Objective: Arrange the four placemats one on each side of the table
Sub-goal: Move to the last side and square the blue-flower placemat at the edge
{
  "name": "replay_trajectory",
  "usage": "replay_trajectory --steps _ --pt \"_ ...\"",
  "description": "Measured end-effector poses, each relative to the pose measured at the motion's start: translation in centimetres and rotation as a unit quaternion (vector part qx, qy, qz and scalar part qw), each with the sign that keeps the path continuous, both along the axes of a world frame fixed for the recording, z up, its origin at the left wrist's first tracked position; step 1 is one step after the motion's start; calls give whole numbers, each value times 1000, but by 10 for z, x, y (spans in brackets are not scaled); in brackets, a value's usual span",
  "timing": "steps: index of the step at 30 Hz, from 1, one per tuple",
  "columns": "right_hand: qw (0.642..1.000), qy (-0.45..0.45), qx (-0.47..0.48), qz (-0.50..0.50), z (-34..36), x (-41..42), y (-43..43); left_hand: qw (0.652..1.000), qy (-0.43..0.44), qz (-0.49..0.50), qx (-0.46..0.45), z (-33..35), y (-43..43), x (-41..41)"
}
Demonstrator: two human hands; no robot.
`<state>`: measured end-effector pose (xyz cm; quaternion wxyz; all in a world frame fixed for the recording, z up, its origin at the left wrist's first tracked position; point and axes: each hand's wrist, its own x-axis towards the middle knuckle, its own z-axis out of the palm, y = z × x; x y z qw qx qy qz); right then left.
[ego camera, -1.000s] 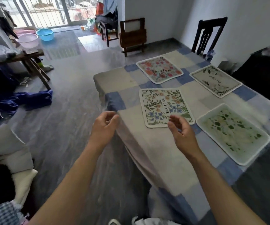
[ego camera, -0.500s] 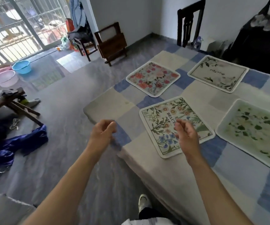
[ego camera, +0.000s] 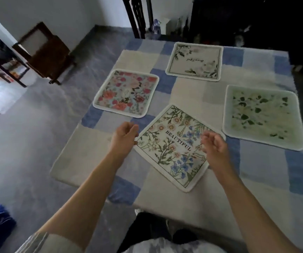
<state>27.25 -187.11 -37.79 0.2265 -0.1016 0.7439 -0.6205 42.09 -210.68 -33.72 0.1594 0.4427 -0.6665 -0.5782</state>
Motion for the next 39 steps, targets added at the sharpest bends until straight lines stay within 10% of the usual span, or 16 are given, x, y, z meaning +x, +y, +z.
replay_trajectory --steps 12,39 --pt "980 14 89 -178 2 36 -10 986 -36 -146 66 -57 -66 -51" --pt "906 -32 345 -244 -72 6 -9 941 -200 -230 -147 -109 -78 -93"
